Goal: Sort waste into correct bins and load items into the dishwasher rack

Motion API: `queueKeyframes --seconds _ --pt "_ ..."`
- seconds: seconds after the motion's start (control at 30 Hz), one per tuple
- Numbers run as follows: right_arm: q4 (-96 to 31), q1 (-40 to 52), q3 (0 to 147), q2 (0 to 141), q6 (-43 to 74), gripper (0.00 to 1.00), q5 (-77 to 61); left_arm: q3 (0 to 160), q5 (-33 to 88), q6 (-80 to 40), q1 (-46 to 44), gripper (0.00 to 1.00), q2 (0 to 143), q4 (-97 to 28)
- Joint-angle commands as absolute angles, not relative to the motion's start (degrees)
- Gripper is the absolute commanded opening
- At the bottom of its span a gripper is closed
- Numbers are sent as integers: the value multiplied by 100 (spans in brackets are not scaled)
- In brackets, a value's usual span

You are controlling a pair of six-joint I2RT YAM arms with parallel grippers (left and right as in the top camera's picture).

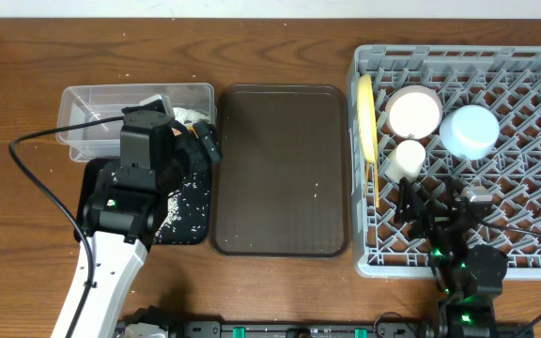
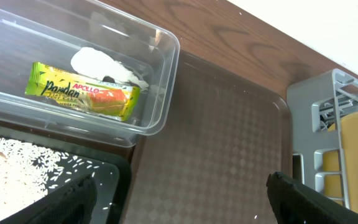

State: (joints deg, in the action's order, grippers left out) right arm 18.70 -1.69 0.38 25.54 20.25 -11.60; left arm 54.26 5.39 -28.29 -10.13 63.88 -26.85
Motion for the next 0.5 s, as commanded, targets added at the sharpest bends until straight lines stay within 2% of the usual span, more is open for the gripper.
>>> queueKeyframes --seconds 0.0,0.23,0.47 --pt "1678 -110 32 2556 2010 99 -919 5527 486 -2775 -989 90 6399 -2698" --pt "1107 -110 32 2556 2012 99 -923 5527 486 -2775 -989 90 6399 -2698" --pt "-89 -110 32 2556 2012 99 -923 5527 486 -2775 -989 90 6399 -2698"
